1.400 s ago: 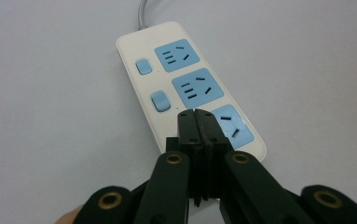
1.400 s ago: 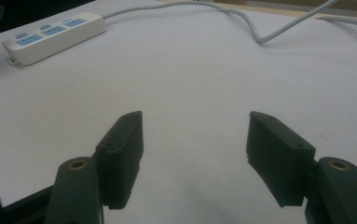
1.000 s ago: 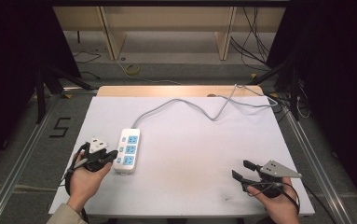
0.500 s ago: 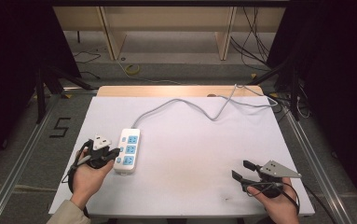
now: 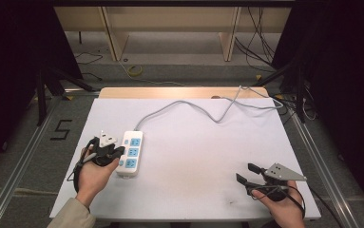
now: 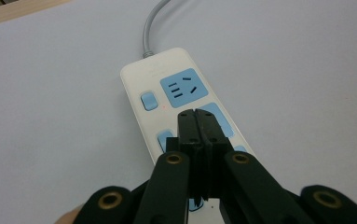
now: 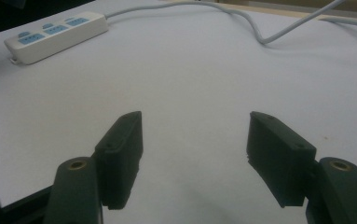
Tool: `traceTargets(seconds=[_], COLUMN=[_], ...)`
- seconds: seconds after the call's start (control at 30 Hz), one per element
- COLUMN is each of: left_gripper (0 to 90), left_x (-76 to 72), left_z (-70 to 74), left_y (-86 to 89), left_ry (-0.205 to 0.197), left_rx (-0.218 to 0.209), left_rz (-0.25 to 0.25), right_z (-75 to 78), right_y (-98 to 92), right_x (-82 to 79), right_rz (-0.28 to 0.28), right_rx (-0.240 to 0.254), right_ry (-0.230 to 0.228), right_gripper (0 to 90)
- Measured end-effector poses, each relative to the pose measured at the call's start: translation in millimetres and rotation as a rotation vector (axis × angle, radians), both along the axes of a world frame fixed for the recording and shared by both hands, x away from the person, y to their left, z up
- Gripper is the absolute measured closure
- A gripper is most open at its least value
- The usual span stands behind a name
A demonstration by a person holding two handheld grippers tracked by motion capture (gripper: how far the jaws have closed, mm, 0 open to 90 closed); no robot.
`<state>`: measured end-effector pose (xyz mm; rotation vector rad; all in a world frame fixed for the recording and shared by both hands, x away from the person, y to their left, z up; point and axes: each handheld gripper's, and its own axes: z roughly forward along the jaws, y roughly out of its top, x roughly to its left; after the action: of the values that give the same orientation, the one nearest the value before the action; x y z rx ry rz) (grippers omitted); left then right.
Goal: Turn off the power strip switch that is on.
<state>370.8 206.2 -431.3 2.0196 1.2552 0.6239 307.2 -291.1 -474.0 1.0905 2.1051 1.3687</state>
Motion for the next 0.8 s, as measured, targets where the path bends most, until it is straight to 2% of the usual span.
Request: traceTargets(seconds=[0.8], left_gripper=[89.5], left_x=[20.0], left_z=[0.7], left_y=[-5.4], left_ry=[0.015], left_rx=[0.022], left_rz=[0.021], right_z=[-0.4], right_y=[0.0], right_x=[0.3], right_rz=[-0.002], right_rx=[-0.007], right_ry=[0.003], right_gripper=[36.9])
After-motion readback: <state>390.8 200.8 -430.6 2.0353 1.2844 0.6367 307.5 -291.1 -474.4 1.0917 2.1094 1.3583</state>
